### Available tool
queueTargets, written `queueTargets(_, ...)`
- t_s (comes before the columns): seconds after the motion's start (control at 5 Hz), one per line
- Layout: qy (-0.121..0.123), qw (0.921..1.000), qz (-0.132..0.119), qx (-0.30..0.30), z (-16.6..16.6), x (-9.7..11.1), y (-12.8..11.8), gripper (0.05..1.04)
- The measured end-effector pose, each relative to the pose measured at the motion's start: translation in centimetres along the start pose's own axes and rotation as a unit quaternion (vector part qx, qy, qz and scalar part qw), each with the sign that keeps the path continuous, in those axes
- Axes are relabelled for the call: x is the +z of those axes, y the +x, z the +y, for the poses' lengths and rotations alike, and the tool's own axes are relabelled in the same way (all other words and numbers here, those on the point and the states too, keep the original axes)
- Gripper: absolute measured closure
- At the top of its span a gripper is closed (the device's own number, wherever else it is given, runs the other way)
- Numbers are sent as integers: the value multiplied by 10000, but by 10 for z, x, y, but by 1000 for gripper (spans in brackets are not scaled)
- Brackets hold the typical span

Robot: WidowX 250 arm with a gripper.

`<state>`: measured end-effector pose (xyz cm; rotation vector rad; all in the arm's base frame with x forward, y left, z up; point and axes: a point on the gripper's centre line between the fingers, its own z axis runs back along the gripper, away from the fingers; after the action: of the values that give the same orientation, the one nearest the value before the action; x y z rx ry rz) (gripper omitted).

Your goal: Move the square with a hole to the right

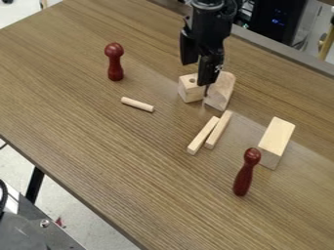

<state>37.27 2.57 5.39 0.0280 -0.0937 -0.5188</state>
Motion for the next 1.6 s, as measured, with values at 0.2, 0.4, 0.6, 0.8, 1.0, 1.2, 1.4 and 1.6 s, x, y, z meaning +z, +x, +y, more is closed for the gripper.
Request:
queueTargets(0.2, -32, 10000, 71, 23, -1, -7, -2, 84)
queueTargets(0.4, -57, 9998, 202, 26, -1, -17, -7, 84)
queueTargets(0.6, -85, 9994, 349, 32, -2, -25, -13, 100)
queueTargets(0.8, -107, 9989, 453, 65, -3, -29, -20, 205)
queueTargets(1.0, -165, 9986, 497, 98, -6, -30, -25, 478)
queueTargets(1.2, -73, 9995, 292, 104, -8, -8, -24, 487)
queueTargets(1.4, 61, 10000, -15, 37, -15, 23, -14, 487)
queueTargets(1.6, 106, 9993, -152, -316, -37, 42, -1, 487)
